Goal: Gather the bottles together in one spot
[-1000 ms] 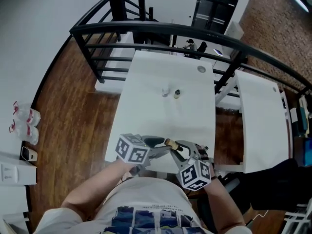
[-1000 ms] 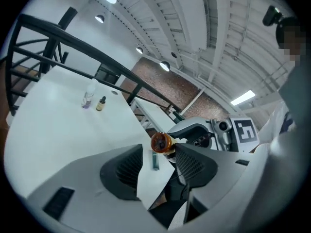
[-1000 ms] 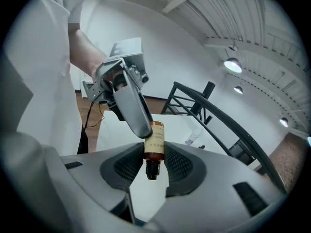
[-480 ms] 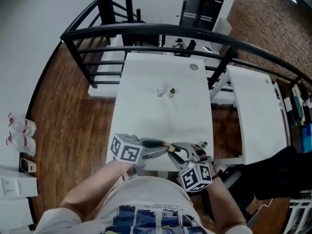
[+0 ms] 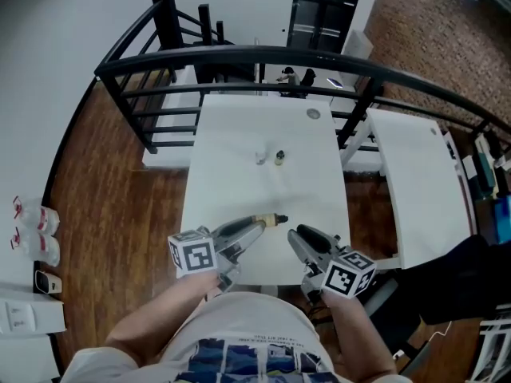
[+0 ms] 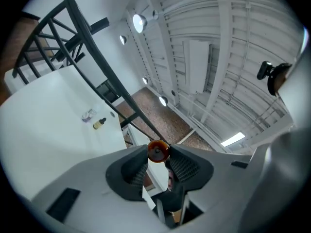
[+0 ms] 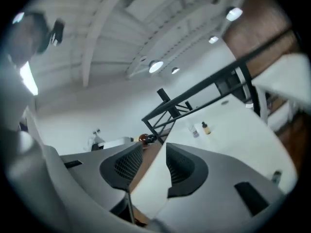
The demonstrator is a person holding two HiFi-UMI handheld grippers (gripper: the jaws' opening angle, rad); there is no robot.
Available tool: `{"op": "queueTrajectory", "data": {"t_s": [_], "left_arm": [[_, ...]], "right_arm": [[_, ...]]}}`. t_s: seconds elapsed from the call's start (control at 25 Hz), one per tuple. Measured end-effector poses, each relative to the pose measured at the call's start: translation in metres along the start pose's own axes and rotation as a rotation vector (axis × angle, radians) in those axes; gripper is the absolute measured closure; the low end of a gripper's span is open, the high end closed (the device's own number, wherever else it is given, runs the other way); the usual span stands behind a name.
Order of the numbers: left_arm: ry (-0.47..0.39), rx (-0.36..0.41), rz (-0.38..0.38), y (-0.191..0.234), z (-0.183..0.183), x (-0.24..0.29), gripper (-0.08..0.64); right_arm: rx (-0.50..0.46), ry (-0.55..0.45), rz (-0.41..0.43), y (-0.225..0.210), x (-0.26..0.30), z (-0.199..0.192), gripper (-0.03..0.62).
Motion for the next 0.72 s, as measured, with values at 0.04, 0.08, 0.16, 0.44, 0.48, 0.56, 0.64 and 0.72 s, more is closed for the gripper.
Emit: {"op": "queueTrajectory", "data": {"t_s": [0.04,0.08,0.16,0.44,0.48,0.56,0.64,0.72], "left_arm": [[-0.024,0.022,-0.008,-0.004,0.003,0.001,0.419],[-0.042,0.051,-0.013,-0.009,0.006,0.002,0.419],[-0.056,0.124,-0.017,-0.018,0.006,0.006,0.42],[-0.036,0.377,-0.015,-0.038,-0.001,0.014,0.422],[-0.025,0.405,-0.014,-0.04,-0.003,0.015,0.422],[-0.002,0.448,-0.013,-0.043,-0.009,0.017,0.422],[0.015,0.479,-0.01,-0.045,-0.015,0.018,0.423],[0.034,0.505,-0.009,-0.045,-0.019,0.019,0.422]], "right_arm": [[0.122,-0.027,0.041,0.003,0.002,0.002,0.459],[0.205,-0.044,0.081,0.008,0.005,0.004,0.459],[0.305,-0.051,0.152,0.019,0.014,0.005,0.459],[0.603,-0.115,0.277,0.024,0.022,0.005,0.468],[0.63,-0.128,0.285,0.022,0.022,0.006,0.458],[0.662,-0.146,0.29,0.019,0.023,0.008,0.422],[0.645,-0.155,0.284,0.018,0.022,0.009,0.428],[0.584,-0.149,0.272,0.018,0.019,0.01,0.437]]}}
Point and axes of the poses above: the fingertips, and each gripper's own axes: x forward along the fingers, y to its left, z out of its top, the point moved 2 cm from there along -x, backward along the fingers, and after that the axes turned 1 degree about z, right-handed, at the moved point
